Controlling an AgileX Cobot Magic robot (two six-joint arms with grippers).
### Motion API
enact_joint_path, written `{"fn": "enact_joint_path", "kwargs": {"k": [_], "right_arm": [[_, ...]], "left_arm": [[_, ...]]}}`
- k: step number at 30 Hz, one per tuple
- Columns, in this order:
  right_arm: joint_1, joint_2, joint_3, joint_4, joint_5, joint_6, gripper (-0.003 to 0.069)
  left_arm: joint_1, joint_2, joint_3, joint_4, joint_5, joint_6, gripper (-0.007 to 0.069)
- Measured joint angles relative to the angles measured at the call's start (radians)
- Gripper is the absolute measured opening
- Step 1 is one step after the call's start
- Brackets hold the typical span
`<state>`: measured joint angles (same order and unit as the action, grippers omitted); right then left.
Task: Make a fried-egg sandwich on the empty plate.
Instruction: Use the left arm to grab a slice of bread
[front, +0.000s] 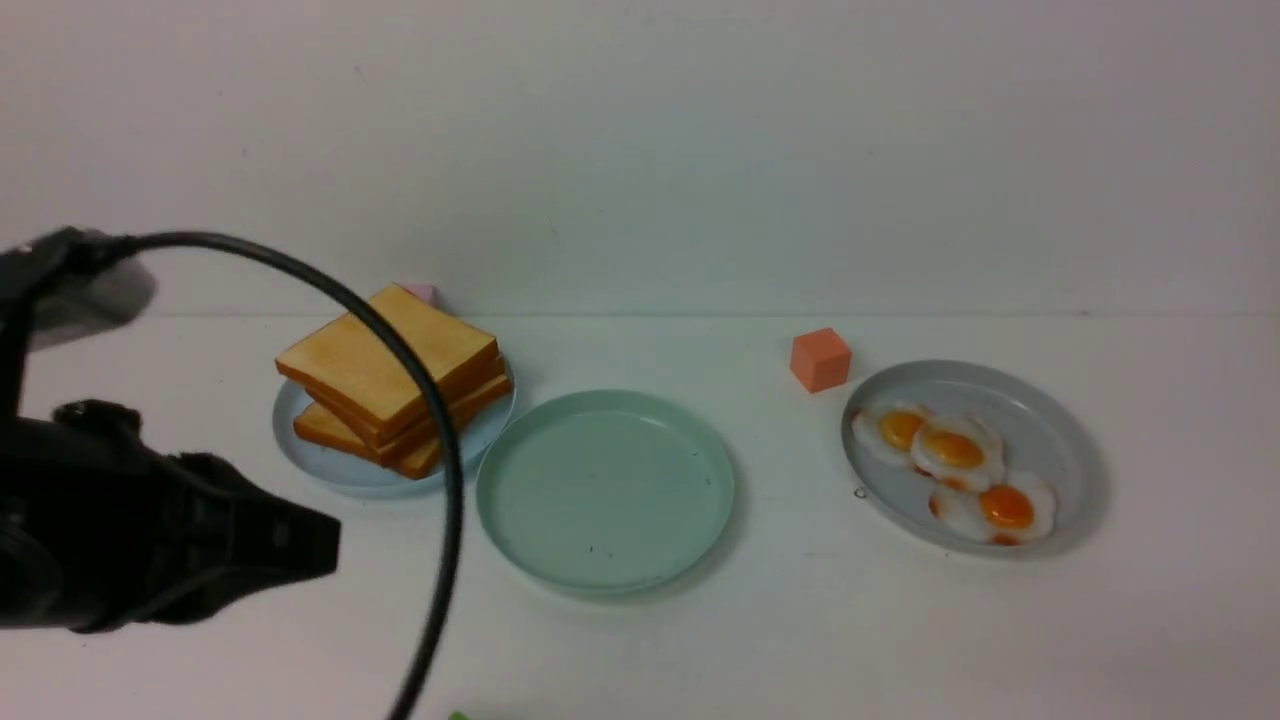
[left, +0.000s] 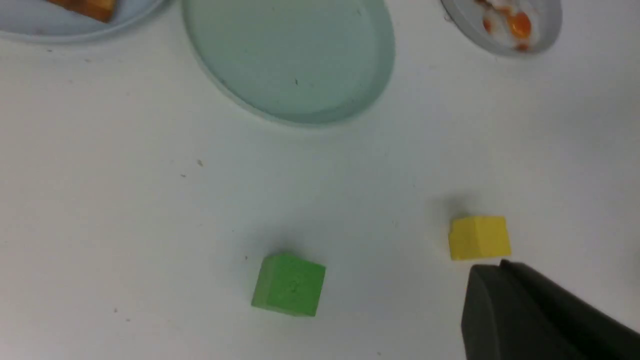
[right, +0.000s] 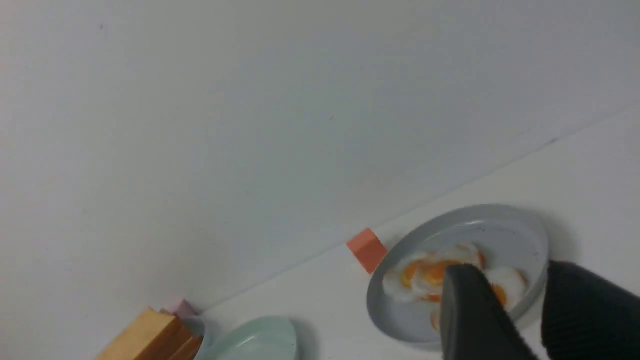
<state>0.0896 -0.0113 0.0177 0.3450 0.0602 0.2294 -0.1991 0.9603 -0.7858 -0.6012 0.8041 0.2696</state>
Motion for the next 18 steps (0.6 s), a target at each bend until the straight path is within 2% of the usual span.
{"fn": "enact_joint_path", "kwargs": {"k": [1,2,5,9,13,17,18], "right_arm": [[0.000,0.002,-0.034,0.009,0.087,0.015,0.0218],[0.000,0.004,-0.041,0.010,0.102,0.016,0.0211],[0.000,0.075,-0.219,0.015,0.373,-0.009,0.0114],[0.000,0.250,-0.492,0.007,0.724,-0.219,0.0000],[0.021,0.402,-0.677,0.001,0.927,-0.325,-0.0010],[0.118,0.509,-0.792,-0.008,0.988,-0.351,-0.0005],[0.192,0.556,-0.834,-0.020,0.995,-0.358,0.0000]], "left_arm": [[-0.052,0.009,-0.003,0.032,-0.018,-0.022,-0.0013],[-0.052,0.009,-0.004,0.037,-0.022,-0.028,-0.0013],[-0.143,0.051,-0.039,0.136,-0.069,-0.140,-0.0013],[-0.174,0.147,-0.106,0.276,-0.088,-0.202,-0.0013],[-0.176,0.259,-0.172,0.373,-0.069,-0.223,-0.0013],[-0.176,0.357,-0.245,0.443,-0.058,-0.224,-0.0013],[-0.176,0.410,-0.293,0.472,-0.058,-0.225,-0.0013]]}}
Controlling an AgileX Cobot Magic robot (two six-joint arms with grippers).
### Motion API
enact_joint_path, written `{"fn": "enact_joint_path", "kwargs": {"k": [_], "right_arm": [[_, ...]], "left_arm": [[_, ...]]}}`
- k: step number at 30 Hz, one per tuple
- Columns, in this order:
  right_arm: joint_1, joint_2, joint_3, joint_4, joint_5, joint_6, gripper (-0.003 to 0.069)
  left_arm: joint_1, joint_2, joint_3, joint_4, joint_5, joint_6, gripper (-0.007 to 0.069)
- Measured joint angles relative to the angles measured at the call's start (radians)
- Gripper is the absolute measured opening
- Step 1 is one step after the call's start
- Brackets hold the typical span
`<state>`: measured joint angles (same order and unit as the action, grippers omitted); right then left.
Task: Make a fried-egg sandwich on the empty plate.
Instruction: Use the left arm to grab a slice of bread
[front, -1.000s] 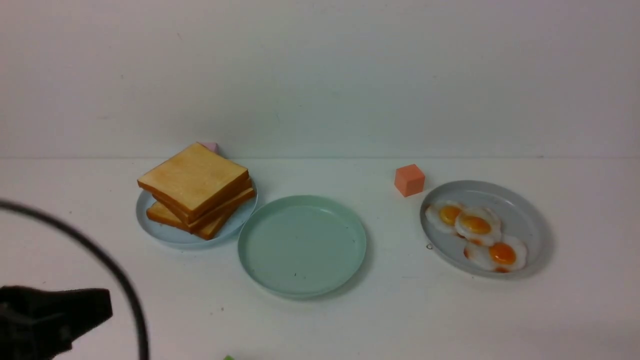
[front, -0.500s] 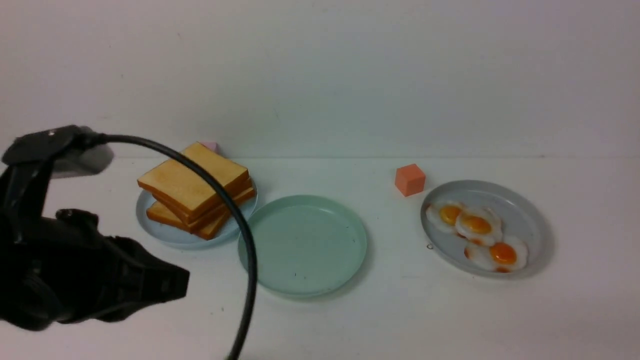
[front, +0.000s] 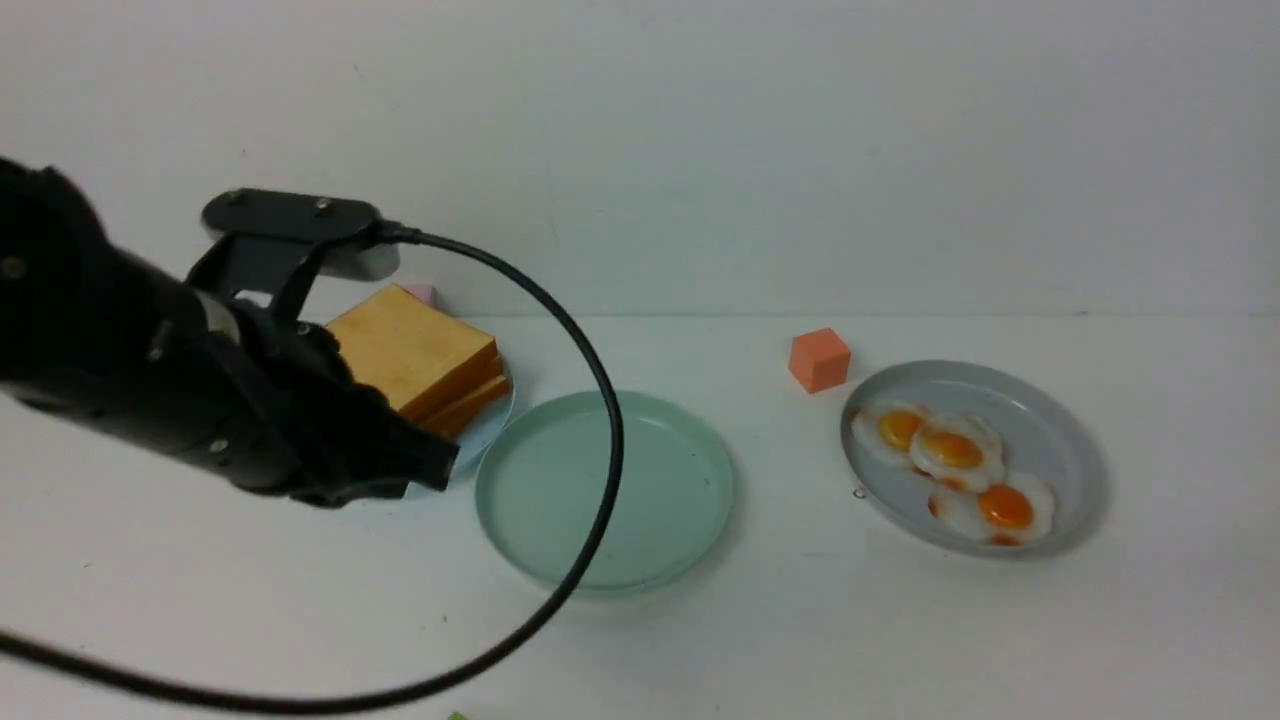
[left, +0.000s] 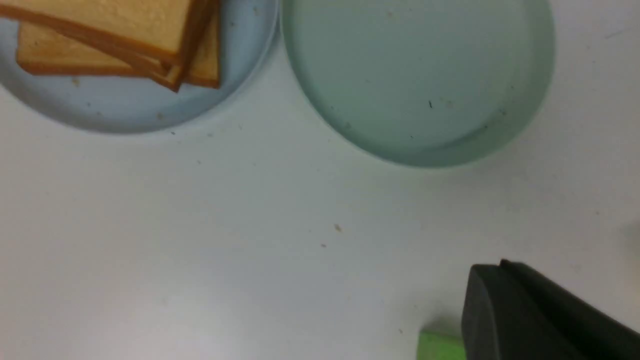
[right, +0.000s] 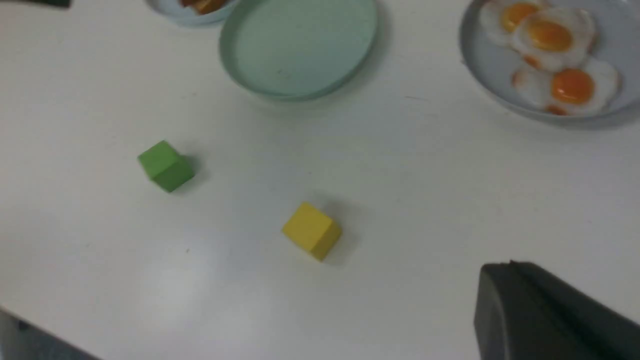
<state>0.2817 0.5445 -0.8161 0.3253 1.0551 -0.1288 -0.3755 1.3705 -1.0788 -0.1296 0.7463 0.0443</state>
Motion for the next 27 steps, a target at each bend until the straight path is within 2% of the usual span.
{"fn": "enact_joint_path", "kwargs": {"k": [6,14,18,19,20,21,22,23,24,25,27], "right_arm": [[0.155,0.071,-0.063,-0.026,-0.034,-0.008,0.0005],[0.184,0.074,-0.066,-0.030,-0.069,-0.008,0.0008],[0.184,0.074,-0.066,-0.030,-0.083,-0.008,0.0012],[0.184,0.074,-0.066,-0.030,-0.085,-0.008,0.0013],[0.184,0.074,-0.066,-0.030,-0.093,-0.008,0.0014],[0.184,0.074,-0.066,-0.030,-0.093,-0.008,0.0014],[0.184,0.074,-0.066,-0.030,-0.094,-0.008,0.0014],[0.184,0.074,-0.066,-0.030,-0.094,-0.008,0.0016],[0.184,0.074,-0.066,-0.030,-0.094,-0.008,0.0016],[0.184,0.074,-0.066,-0.030,-0.094,-0.008,0.0018],[0.184,0.074,-0.066,-0.030,-0.094,-0.008,0.0018]], "left_arm": [[0.045,0.208,-0.183,0.019,0.009,-0.012,-0.0013],[0.120,0.397,-0.356,0.089,0.042,0.017,0.0000],[0.123,0.462,-0.375,0.169,-0.015,0.042,0.0142],[0.123,0.465,-0.375,0.172,-0.015,0.042,0.0142],[0.123,0.486,-0.376,0.198,-0.053,0.044,0.0240],[0.123,0.489,-0.377,0.201,-0.053,0.044,0.0240],[0.123,0.510,-0.377,0.224,-0.086,0.046,0.0329],[0.123,0.523,-0.377,0.236,-0.103,0.046,0.0375],[0.123,0.523,-0.377,0.239,-0.106,0.046,0.0384],[0.123,0.543,-0.377,0.252,-0.129,0.046,0.0444],[0.123,0.556,-0.377,0.255,-0.141,0.046,0.0480]]}}
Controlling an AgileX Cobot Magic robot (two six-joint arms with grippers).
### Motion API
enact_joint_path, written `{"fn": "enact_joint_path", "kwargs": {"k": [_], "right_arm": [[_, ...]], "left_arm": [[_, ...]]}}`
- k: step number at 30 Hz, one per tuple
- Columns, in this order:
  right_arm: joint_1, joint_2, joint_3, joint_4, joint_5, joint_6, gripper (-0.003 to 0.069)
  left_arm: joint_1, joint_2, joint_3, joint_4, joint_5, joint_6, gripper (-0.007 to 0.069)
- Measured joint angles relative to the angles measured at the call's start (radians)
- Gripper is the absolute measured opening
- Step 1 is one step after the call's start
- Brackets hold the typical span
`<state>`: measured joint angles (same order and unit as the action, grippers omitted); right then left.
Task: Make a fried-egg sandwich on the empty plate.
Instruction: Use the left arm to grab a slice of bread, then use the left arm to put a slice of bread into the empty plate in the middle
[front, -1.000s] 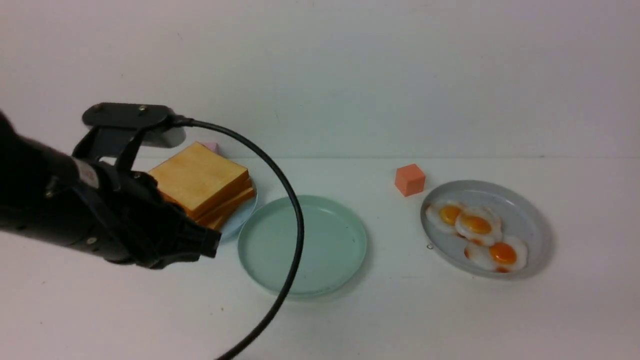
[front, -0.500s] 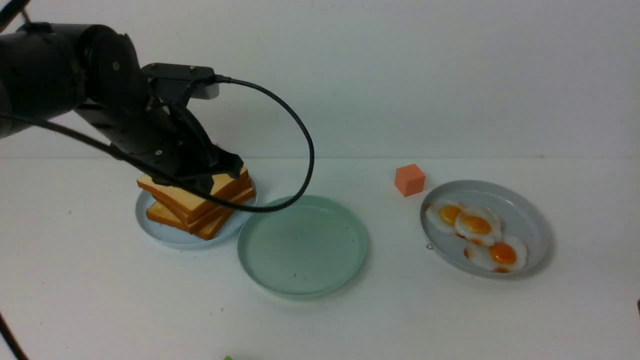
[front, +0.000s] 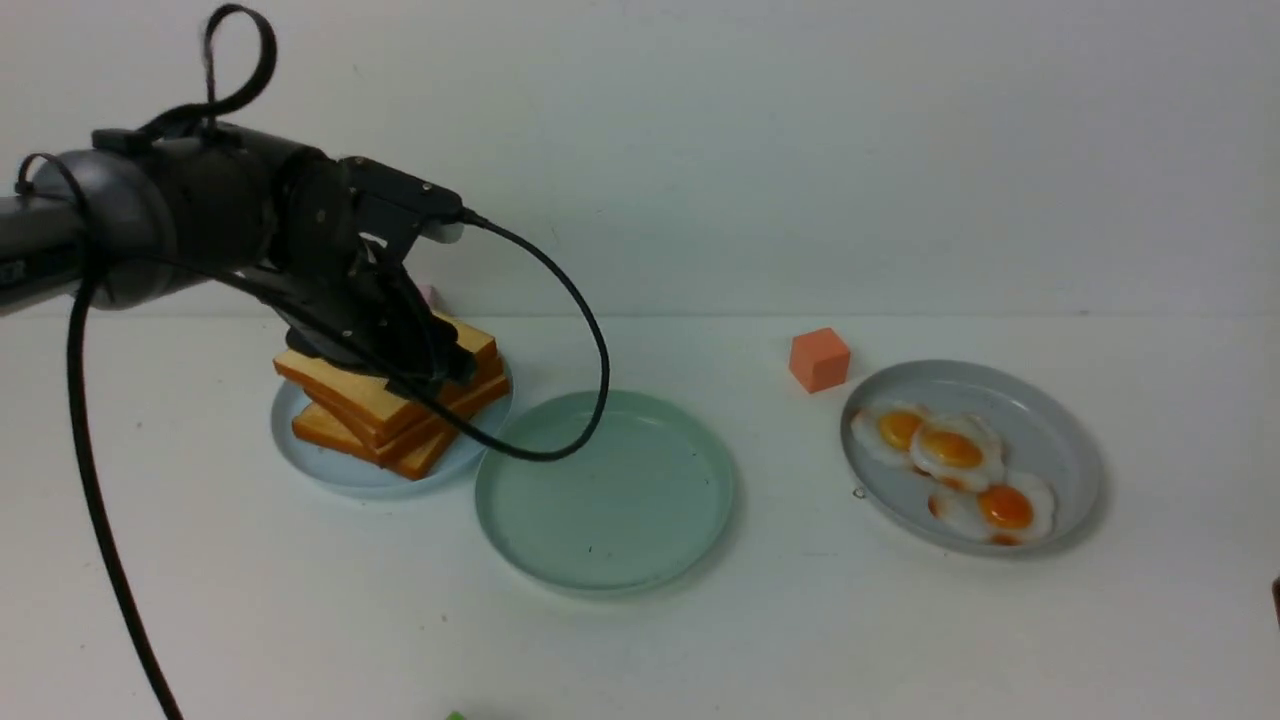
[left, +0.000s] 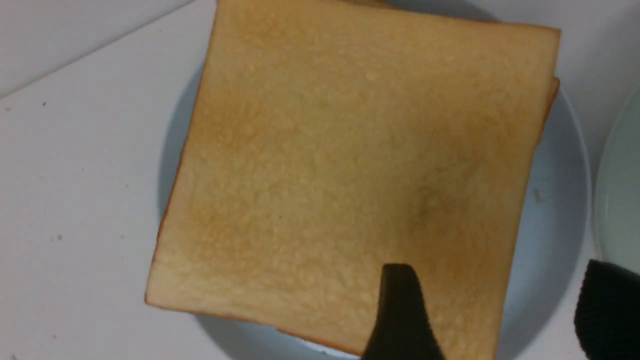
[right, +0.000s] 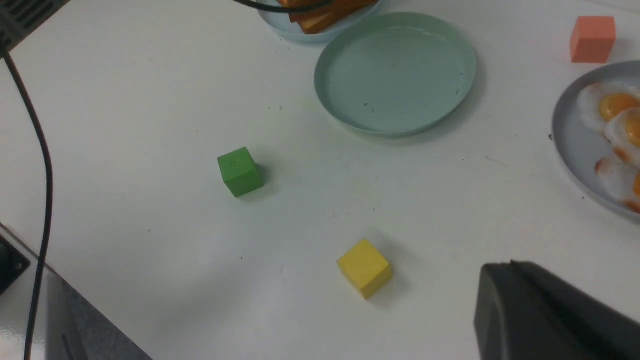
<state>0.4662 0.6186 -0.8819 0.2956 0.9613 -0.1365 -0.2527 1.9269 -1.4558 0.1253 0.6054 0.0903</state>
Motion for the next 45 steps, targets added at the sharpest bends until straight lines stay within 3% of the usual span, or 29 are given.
{"fn": "enact_joint_path", "kwargs": {"k": [3,8,13,14,17,24,30,35,40,43,45], "right_arm": [[0.000,0.000,0.000,0.000,0.000,0.000,0.0020],[0.000,0.000,0.000,0.000,0.000,0.000,0.0022],[0.000,0.000,0.000,-0.005,0.000,0.000,0.0024],[0.000,0.000,0.000,-0.005,-0.001,0.000,0.0025],[0.000,0.000,0.000,-0.004,-0.001,0.000,0.0028],[0.000,0.000,0.000,-0.004,-0.001,0.000,0.0031],[0.000,0.000,0.000,-0.004,-0.001,0.000,0.0032],[0.000,0.000,0.000,-0.008,-0.001,0.000,0.0036],[0.000,0.000,0.000,-0.054,-0.001,0.000,0.0038],[0.000,0.000,0.000,-0.073,0.001,0.000,0.0041],[0.000,0.000,0.000,-0.075,0.004,0.000,0.0042]], "left_arm": [[0.000,0.036,-0.001,0.010,-0.011,0.000,0.0523],[-0.001,0.073,-0.007,0.064,-0.026,0.004,0.0509],[-0.002,0.084,-0.010,0.097,-0.031,0.004,0.0414],[-0.002,0.085,-0.010,0.105,-0.031,0.004,0.0342],[-0.002,0.085,-0.012,0.109,-0.031,0.004,0.0242],[-0.002,0.052,-0.013,0.104,0.000,0.008,0.0203],[-0.002,-0.015,-0.013,0.102,0.014,0.008,0.0056],[-0.006,-0.088,-0.011,0.074,0.029,0.008,0.0057],[-0.075,-0.163,-0.010,0.054,0.068,0.008,0.0057],[-0.228,-0.193,-0.010,0.044,0.076,0.044,0.0057],[-0.270,-0.192,-0.010,0.041,0.081,0.059,0.0057]]}}
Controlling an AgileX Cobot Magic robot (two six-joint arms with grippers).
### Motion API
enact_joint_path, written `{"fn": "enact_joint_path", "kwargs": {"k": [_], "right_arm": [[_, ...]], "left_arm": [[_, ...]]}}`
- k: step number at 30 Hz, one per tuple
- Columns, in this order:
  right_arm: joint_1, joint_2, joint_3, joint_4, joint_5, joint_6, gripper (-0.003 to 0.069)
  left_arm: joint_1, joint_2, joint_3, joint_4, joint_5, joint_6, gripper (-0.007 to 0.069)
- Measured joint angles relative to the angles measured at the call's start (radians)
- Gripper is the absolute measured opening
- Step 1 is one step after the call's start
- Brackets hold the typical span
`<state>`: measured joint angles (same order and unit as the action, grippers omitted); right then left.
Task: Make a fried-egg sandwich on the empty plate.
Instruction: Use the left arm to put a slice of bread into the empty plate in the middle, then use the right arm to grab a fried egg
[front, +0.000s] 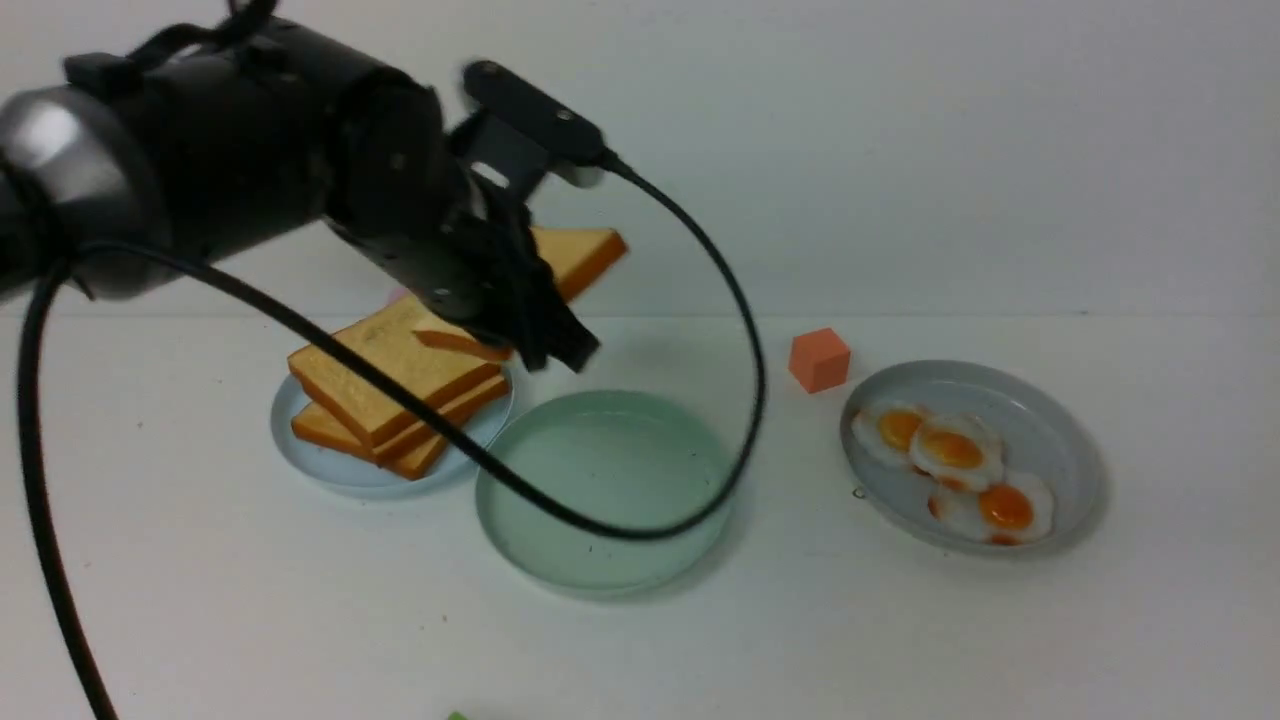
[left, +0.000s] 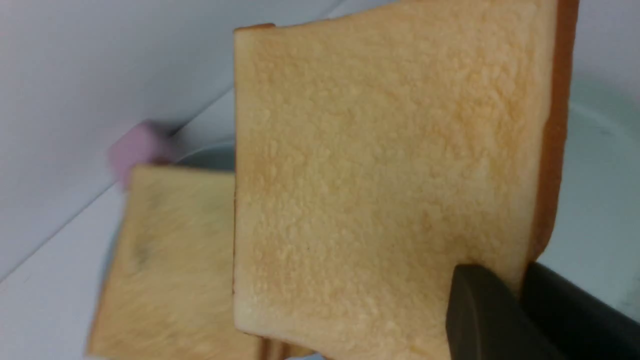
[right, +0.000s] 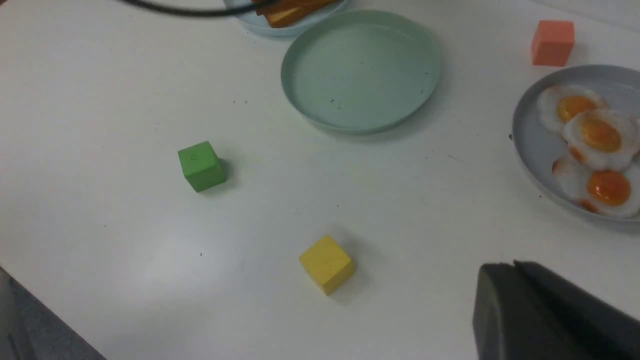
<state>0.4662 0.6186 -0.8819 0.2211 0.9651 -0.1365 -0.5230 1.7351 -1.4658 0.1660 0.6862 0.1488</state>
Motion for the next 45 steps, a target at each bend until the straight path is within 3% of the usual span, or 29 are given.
{"fn": "enact_joint_path", "kwargs": {"k": [3,7,28,30,31,34,35,36,39,42,45], "right_arm": [[0.000,-0.004,0.000,0.000,0.020,0.001,0.0047],[0.000,-0.009,0.000,0.000,0.050,0.001,0.0049],[0.000,-0.053,0.000,0.000,0.090,0.001,0.0060],[0.000,-0.053,0.000,0.009,0.092,0.001,0.0062],[0.000,-0.053,0.000,0.009,0.092,0.001,0.0062],[0.000,-0.053,0.000,0.026,0.093,0.001,0.0064],[0.000,-0.053,0.000,0.027,0.094,0.001,0.0064],[0.000,-0.053,0.000,0.030,0.094,0.011,0.0065],[0.000,-0.053,0.000,0.030,0.093,0.037,0.0066],[0.000,-0.041,0.000,0.029,0.078,0.053,0.0068],[0.000,0.011,0.000,0.020,0.044,0.056,0.0070]], "left_arm": [[-0.114,0.038,0.000,0.026,0.017,0.019,0.0057],[-0.156,0.095,0.000,0.100,0.048,0.020,0.0057],[-0.157,0.277,0.000,0.185,0.052,0.020,0.0067],[-0.157,0.280,0.000,0.185,0.052,0.020,0.0141],[-0.157,0.280,0.000,0.185,0.052,0.020,0.0141],[-0.157,0.278,0.000,0.184,0.065,0.020,0.0307],[-0.157,0.278,0.000,0.184,0.067,0.020,0.0326],[-0.157,0.268,0.000,0.160,0.084,0.011,0.0417],[-0.157,0.229,0.000,0.105,0.098,-0.014,0.0493],[-0.157,0.137,0.000,0.012,0.113,-0.058,0.0528],[-0.157,0.016,-0.013,-0.064,0.161,-0.107,0.0465]]}}
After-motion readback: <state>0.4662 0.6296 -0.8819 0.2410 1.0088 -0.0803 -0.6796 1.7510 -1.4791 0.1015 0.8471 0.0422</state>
